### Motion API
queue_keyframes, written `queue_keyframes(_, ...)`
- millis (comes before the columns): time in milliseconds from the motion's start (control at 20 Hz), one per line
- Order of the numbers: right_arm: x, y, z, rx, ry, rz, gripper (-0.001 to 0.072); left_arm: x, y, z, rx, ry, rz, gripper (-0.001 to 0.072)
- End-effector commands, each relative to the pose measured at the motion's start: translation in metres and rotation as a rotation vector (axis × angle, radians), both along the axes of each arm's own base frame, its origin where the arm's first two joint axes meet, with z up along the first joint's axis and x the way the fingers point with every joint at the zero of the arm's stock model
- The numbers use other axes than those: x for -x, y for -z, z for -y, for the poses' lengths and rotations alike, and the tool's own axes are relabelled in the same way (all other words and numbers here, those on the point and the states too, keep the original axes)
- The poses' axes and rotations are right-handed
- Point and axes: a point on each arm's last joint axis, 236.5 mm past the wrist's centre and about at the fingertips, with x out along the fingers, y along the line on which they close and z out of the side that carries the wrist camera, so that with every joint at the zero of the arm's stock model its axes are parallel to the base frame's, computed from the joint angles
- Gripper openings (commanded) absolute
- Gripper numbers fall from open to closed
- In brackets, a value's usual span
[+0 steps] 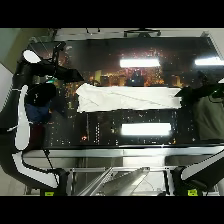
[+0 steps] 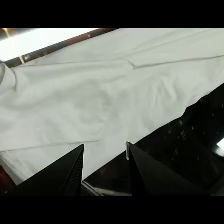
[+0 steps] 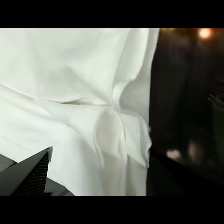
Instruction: Fold the shirts.
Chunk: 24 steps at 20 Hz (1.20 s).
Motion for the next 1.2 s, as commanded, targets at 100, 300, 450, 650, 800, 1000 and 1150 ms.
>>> queue_keyframes(100, 0.005, 0.019, -0.006, -0.012, -0.021, -0.039, 0.0701, 0.005, 0.002, 0.013, 0.000, 0.030, -0.010, 0.0169)
queue_keyframes(300, -0.004, 0.017, -0.028, -0.066, -0.059, 0.003, 0.0471, 0.016, 0.031, 0.055, -0.004, 0.115, -0.063, 0.0105)
queue_keyframes(450, -0.010, 0.010, -0.039, -0.102, -0.061, 0.031, 0.0338, 0.030, 0.063, 0.089, -0.013, 0.188, -0.128, 0.0105)
queue_keyframes(650, -0.003, 0.005, -0.043, -0.125, -0.086, 0.014, 0.0015, 0.036, 0.089, 0.133, -0.019, 0.236, -0.120, 0.0103)
queue_keyframes(800, -0.004, -0.024, -0.052, -0.173, -0.082, 0.033, 0.0015, 0.035, 0.110, 0.171, -0.019, 0.245, -0.081, 0.0017)
queue_keyframes(1000, 0.001, -0.135, -0.088, -0.346, -0.122, 0.171, 0.0015, 0.041, 0.141, 0.225, 0.029, 0.240, -0.061, 0.0017)
queue_keyframes(1150, 0.011, -0.221, -0.118, -0.441, -0.181, 0.332, 0.0015, 0.037, 0.149, 0.266, 0.134, 0.174, -0.050, 0.0017)
